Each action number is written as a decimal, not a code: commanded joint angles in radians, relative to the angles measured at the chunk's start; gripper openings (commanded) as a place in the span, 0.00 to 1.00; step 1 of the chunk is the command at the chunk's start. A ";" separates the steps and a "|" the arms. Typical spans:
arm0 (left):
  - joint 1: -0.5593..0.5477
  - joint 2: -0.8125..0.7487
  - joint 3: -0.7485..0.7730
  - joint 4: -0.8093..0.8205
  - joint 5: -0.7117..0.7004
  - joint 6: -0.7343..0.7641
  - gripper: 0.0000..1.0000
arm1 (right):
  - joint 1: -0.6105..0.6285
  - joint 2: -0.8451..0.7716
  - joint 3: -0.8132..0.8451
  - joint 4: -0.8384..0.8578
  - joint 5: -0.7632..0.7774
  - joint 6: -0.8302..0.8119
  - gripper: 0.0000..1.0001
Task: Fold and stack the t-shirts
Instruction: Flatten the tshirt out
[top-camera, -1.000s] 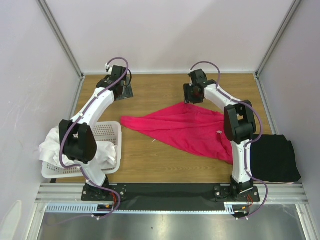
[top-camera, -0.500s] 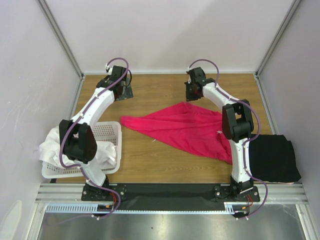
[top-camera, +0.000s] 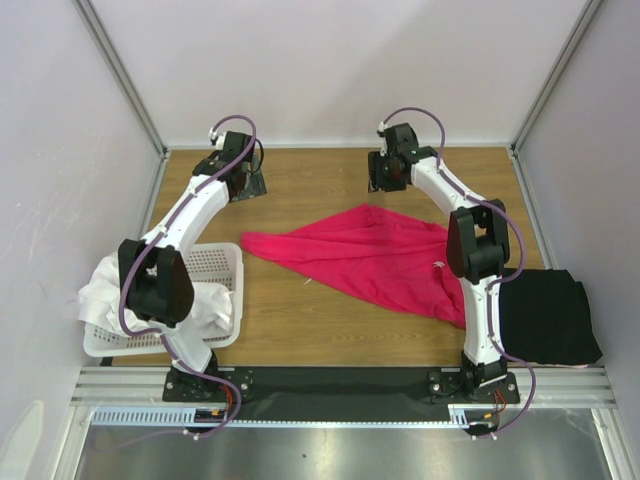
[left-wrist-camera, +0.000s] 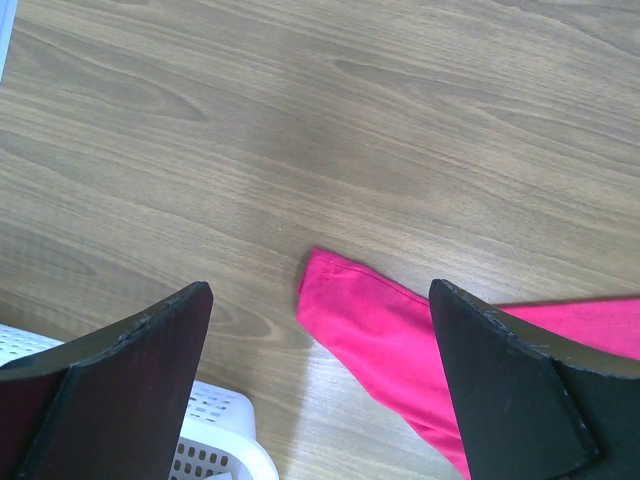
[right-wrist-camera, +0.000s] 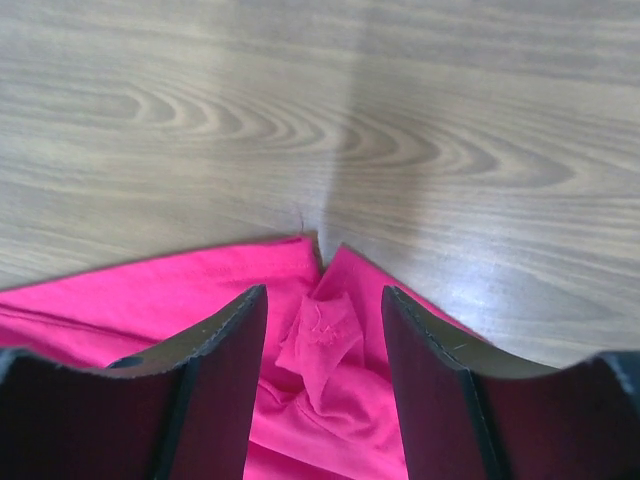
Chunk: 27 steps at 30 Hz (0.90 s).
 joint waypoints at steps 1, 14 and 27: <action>0.002 -0.003 -0.014 -0.006 -0.012 -0.024 0.96 | 0.025 0.012 -0.006 -0.042 -0.003 -0.025 0.56; 0.002 -0.017 -0.046 -0.006 0.002 -0.011 1.00 | 0.043 0.052 -0.032 -0.050 0.021 -0.003 0.51; 0.002 -0.023 -0.071 0.028 0.048 0.016 1.00 | 0.060 0.017 0.036 -0.087 0.159 -0.028 0.00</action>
